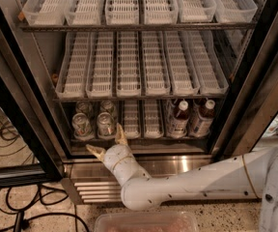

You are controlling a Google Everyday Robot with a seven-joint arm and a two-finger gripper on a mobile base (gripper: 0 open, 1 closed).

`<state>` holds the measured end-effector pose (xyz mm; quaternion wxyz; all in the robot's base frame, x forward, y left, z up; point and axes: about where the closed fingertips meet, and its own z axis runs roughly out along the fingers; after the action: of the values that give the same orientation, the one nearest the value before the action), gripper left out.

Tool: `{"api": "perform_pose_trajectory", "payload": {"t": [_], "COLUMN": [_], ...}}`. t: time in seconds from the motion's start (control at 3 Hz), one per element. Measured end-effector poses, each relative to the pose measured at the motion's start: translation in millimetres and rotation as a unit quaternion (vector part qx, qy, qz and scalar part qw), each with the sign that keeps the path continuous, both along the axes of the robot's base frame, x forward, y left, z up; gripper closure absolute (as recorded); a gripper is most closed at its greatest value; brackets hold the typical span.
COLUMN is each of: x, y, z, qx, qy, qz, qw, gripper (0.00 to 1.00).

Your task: Pick 7up can from bottom shelf of fridge

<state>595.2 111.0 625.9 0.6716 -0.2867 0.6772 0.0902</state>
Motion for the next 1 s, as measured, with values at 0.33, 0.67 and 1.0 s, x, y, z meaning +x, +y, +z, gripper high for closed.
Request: {"api": "perform_pose_trajectory", "payload": {"t": [0.33,0.67,1.0], "x": [6.3,11.8,15.7], "y": [-3.7,-7.8,-6.5], "z": [-0.9,-3.1,-5.6], "qx": [0.003,0.008,0.011], "qy": [-0.008,-0.013,-0.014], "qz": [-0.014,-0.028,-0.032], "qw": [0.9999,0.9995,0.9993], "gripper": [0.34,0.24,0.3]}}
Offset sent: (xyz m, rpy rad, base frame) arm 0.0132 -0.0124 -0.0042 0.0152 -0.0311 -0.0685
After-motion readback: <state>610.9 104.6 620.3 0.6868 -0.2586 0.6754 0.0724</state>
